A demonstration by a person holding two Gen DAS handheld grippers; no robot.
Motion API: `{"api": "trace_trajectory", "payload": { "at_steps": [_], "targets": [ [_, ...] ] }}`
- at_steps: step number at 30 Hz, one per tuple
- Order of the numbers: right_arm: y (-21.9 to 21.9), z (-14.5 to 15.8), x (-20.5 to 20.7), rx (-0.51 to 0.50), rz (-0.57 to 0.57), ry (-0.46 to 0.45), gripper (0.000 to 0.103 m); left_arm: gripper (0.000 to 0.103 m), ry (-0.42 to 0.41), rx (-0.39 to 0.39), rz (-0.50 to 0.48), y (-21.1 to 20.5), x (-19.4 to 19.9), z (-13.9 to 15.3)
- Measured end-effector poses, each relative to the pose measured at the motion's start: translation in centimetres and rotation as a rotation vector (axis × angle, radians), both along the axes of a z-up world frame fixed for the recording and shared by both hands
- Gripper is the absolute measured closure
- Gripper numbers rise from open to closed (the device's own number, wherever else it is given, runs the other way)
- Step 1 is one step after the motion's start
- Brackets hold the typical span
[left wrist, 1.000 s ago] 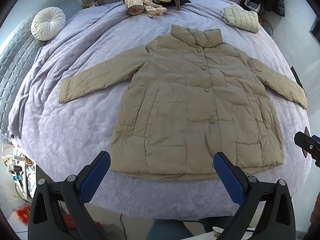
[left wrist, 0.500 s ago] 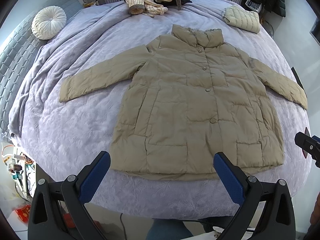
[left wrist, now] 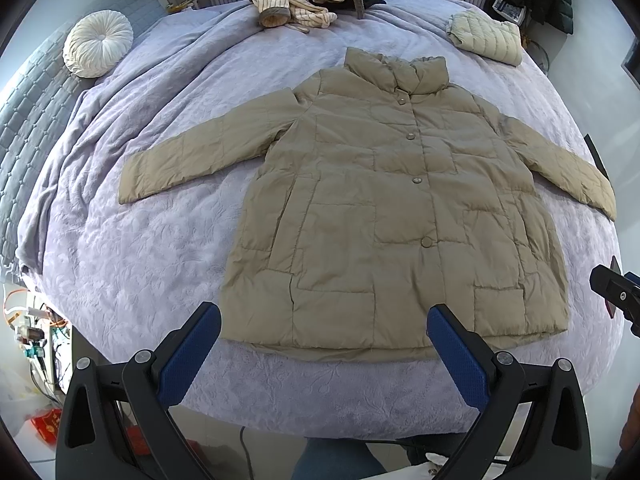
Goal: Fold large clothes
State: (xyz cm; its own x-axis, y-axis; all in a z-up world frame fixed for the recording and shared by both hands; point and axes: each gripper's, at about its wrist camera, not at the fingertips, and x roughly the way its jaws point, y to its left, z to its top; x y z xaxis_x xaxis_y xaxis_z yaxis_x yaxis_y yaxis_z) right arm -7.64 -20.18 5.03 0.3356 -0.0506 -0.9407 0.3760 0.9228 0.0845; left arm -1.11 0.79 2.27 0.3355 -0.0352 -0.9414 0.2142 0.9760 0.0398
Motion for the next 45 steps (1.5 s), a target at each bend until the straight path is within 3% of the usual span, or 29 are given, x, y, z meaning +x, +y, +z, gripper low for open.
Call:
{"api": "trace_trajectory", "payload": {
  "at_steps": [45],
  "targets": [
    [-0.2, -1.0, -0.1, 0.006, -0.004, 0.015, 0.0, 0.0, 0.017, 0.003, 0.001, 0.1, 0.8, -0.8]
  ]
}}
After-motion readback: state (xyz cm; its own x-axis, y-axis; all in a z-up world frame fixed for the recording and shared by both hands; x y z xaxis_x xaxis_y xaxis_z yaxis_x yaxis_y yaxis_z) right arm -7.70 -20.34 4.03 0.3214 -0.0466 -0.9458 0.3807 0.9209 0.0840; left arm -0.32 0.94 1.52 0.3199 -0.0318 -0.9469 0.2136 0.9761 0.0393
